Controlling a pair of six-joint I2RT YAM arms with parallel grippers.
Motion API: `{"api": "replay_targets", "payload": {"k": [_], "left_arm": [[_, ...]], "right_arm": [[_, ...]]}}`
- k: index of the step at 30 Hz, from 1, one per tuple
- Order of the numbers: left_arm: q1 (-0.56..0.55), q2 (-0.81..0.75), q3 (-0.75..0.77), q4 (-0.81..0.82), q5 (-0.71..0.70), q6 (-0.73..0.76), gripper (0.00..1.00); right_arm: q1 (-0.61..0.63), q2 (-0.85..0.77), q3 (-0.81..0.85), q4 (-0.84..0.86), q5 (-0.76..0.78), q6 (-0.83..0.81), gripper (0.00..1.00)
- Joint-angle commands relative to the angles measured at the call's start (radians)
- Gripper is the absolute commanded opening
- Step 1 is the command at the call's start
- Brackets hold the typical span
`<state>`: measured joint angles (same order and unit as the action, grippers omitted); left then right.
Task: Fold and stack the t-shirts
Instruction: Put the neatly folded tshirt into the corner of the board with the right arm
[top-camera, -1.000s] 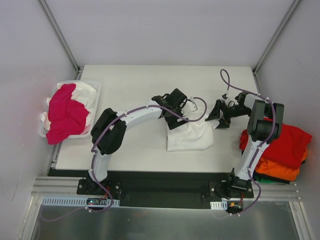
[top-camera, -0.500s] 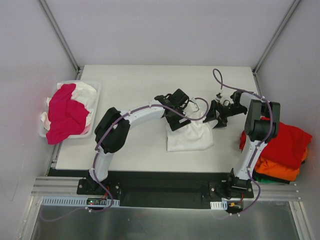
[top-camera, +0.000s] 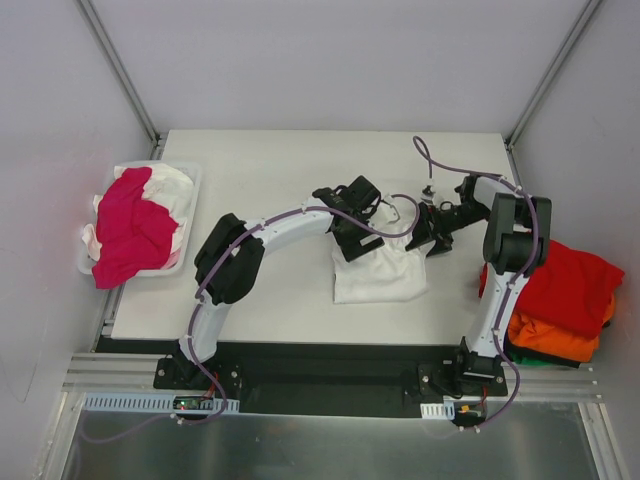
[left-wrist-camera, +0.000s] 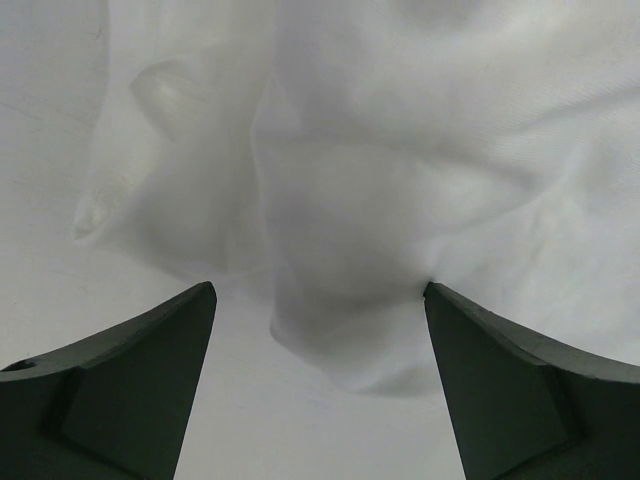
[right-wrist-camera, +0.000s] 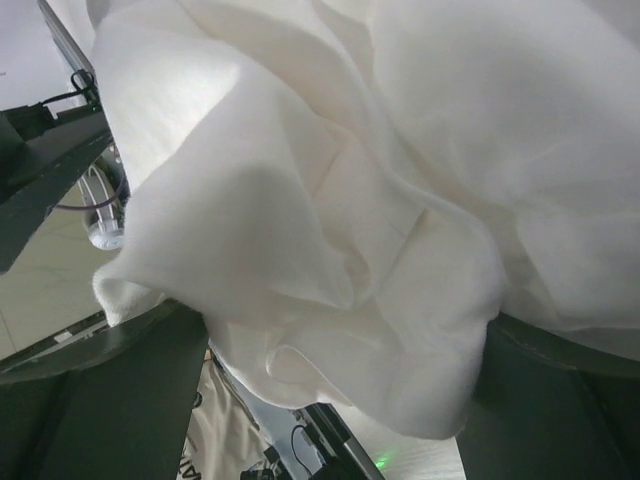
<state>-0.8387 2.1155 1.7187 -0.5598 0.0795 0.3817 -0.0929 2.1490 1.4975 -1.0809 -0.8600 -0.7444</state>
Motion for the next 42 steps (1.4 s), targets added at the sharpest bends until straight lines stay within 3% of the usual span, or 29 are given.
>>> {"api": "replay_targets", "payload": {"k": [1,10,15,23,42], "left_arm": [[-0.011,-0.006,0.038,-0.029,-0.001,0.008,0.86],[-0.011,0.011,0.065,-0.041,-0.024,0.016,0.86],[-0.011,0.012,0.076,-0.054,-0.035,0.019,0.86],[-0.01,-0.018,0.056,-0.058,-0.072,0.029,0.86],[-0.005,-0.025,0.055,-0.055,-0.075,0.022,0.85]], "right_arm": [[-0.007,0.031,0.059,-0.166,-0.057,-0.142,0.89],[-0.002,0.026,0.043,-0.226,-0.06,-0.223,0.89],[0.008,0.026,0.05,-0.234,-0.025,-0.227,0.8],[0.009,-0.021,0.018,-0.133,0.024,-0.144,0.79],[0.021,-0.055,-0.043,0.107,-0.197,0.16,0.79]]}}
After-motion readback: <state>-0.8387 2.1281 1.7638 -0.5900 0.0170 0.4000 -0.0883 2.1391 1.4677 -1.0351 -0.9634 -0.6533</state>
